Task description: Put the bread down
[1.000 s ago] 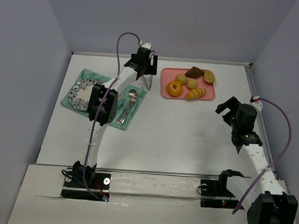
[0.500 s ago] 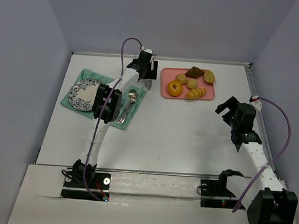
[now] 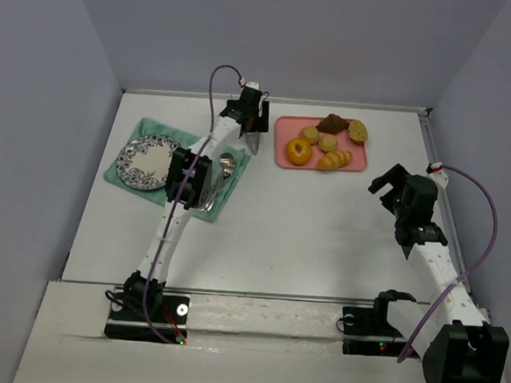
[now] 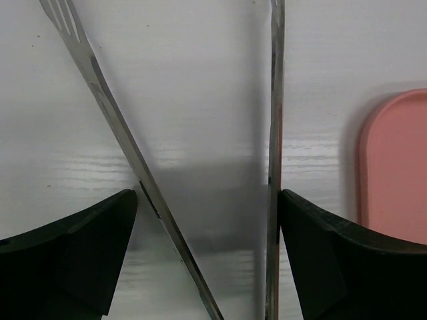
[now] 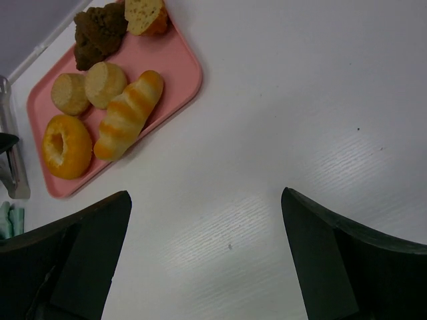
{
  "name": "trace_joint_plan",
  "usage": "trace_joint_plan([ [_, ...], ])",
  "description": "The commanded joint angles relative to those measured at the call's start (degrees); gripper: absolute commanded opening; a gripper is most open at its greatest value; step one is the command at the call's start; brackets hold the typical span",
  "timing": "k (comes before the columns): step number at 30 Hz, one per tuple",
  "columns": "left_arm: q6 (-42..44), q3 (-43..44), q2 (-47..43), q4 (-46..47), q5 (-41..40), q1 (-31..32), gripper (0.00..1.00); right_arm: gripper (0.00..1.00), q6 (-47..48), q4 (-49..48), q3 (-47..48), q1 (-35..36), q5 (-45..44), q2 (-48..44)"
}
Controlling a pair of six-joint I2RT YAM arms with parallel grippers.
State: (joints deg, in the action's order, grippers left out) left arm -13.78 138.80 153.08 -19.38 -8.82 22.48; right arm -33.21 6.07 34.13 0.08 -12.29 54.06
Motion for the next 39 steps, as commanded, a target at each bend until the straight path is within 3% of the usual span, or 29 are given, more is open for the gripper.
trace_joint_plan([
  [1,0.15,2.44,0.82,-4.0,-3.57,-0.42,0.99,1.0,0.69,-0.7,1.56,0.1,-1.94,-2.12],
  [10,4.64,5.6,3.9,-8.92,-0.15,-0.51,0.89,1.0,0.78,-0.79,1.38,0.1,-1.86,-2.47],
  [19,6.13,4.29,1.97,-7.96,2.93,-0.6,0.49,1.0,1.48,-0.62,1.2,0.1,-1.68,-3.87],
  [25,5.61,-5.72,-11.38,1.61,3.54,-0.6,0.33,1.0,1.75,-0.44,0.41,0.1,-1.33,-6.77],
  [30,5.34,-3.72,-18.76,3.2,4.34,-0.51,0.22,1.0,2.1,-0.18,-0.55,0.1,-0.37,-9.59],
  [35,6.13,-8.1,-27.46,4.78,5.48,0.37,0.19,1.0,2.36,0.09,-1.17,0.1,1.04,-12.31],
  [39,6.4,-19.86,-38.45,9.08,6.79,2.39,0.19,1.0,2.54,0.26,-1.26,0.1,2.62,-13.54],
])
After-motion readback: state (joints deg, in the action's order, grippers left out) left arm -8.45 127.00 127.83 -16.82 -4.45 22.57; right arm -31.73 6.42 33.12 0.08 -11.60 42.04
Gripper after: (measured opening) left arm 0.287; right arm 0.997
